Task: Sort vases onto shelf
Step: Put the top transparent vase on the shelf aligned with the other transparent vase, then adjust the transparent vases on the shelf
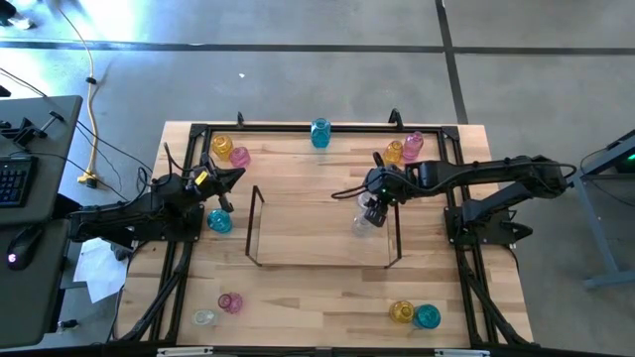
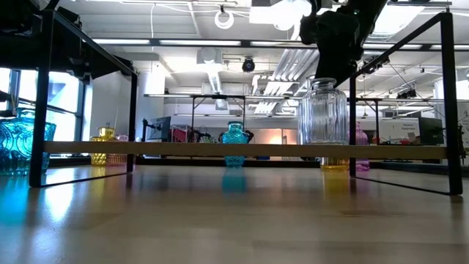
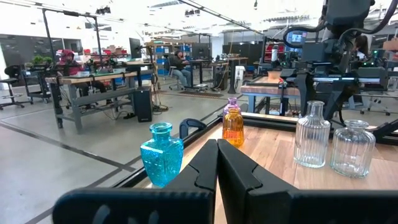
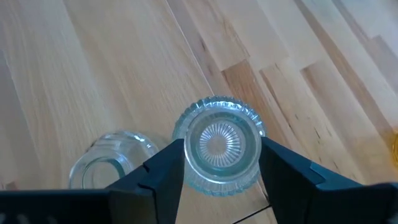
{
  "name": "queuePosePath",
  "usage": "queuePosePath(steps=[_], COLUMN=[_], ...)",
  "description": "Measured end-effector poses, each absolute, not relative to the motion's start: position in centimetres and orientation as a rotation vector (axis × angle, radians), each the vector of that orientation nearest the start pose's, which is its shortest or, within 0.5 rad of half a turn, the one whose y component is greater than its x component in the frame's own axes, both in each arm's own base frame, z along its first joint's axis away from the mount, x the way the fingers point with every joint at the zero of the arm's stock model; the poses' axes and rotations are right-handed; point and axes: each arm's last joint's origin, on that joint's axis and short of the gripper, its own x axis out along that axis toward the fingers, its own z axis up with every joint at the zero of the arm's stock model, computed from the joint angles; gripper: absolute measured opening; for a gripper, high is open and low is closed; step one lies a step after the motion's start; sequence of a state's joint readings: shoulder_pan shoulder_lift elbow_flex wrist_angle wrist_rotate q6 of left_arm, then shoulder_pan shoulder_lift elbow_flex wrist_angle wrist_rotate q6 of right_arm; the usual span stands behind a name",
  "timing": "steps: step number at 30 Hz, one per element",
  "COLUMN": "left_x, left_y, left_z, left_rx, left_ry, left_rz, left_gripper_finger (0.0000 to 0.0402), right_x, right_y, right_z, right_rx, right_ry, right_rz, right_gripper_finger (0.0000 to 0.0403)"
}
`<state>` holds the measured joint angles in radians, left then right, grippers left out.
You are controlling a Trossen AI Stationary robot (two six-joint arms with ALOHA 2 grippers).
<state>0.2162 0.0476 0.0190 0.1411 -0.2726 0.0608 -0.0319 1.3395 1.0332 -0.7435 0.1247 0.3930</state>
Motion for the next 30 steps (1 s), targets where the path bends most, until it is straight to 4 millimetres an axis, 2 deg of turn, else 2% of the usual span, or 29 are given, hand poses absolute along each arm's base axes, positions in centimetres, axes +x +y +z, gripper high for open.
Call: queuePosePath(steps=[4, 11, 21, 30], left_x=[9.4, 9.4, 9.4, 9.4], left_y=[2.9, 2.9, 2.9, 2.9], left_z=[18.0, 18.0, 18.0, 18.0], left_rx=[0.056, 0.057, 0.059, 0.059], left_ry=[-0.099, -0.097, -0.097, -0.096], left_rz=[0.492, 0.492, 0.492, 0.492], left_gripper_finger=[0.0000, 0.0000, 0.0000, 0.0000], right_x=[25.8, 25.8, 25.8, 25.5], right_y=[-1.2, -1.1, -1.2, -0.6], right_z=[26.2, 28.0, 29.3, 32.4], right_rx=[0.321, 0.320, 0.311, 0.295], right_ry=[1.023, 1.022, 1.017, 1.010], right_rz=[-0.343, -0.337, -0.334, -0.314], right_gripper_finger=[0.0184, 0.0184, 0.0184, 0.0181])
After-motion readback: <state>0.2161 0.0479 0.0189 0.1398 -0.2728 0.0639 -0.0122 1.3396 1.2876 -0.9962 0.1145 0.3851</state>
